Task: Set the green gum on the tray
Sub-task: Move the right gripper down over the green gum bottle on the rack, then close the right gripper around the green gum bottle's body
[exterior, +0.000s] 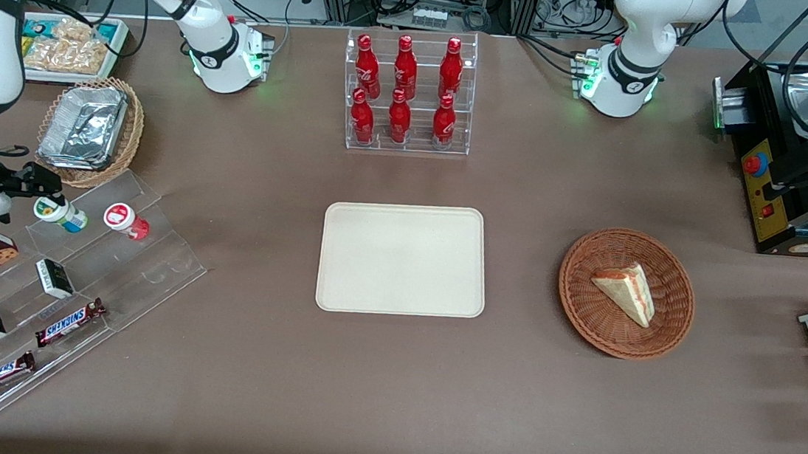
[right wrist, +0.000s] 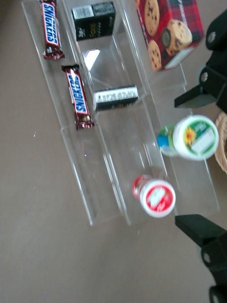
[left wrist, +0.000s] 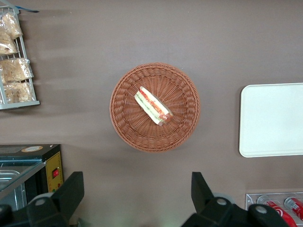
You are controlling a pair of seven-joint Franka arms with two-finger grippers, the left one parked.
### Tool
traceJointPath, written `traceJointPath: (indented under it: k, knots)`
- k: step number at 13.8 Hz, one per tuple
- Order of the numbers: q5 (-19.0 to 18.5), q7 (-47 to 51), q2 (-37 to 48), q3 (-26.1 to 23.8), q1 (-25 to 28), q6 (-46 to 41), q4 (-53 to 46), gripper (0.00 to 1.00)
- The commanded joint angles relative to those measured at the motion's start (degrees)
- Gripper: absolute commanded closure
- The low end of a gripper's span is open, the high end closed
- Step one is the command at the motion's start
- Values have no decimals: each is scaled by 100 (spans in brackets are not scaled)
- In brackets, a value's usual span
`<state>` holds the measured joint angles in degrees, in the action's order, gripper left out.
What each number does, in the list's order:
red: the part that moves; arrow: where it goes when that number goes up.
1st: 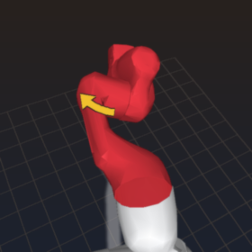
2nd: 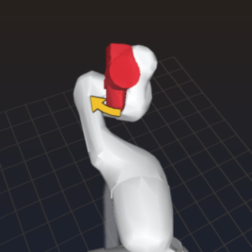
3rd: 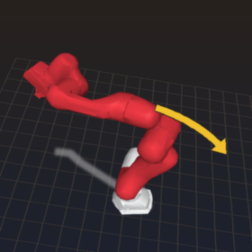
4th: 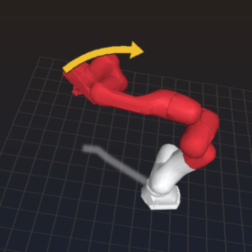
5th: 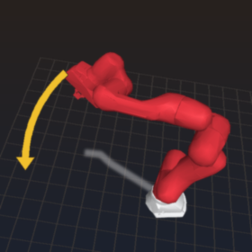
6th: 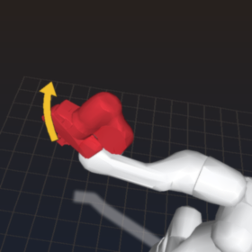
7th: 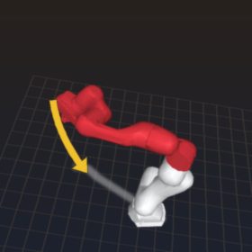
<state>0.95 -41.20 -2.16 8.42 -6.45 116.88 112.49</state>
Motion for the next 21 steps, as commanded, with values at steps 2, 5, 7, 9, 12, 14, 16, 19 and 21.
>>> traceJointPath:
  k: [2,5,7,9,12,14,16,19,21]
  knots:
    - [80,-677,216,-16,-207,713,712,0]
    - [89,-776,216,-16,-216,722,810,1]
    - [89,-863,259,-16,-225,800,950,1]
    - [80,-872,260,-16,-287,836,1038,1]
    - [63,-907,260,-7,-304,827,1074,1]
    - [63,-986,216,-7,-304,871,1108,1]
    - [63,-1065,207,2,-313,1125,1205,1]
    - [54,-1249,137,-7,-453,1293,1232,1]
    - [63,-1285,119,-7,-463,1302,1249,1]
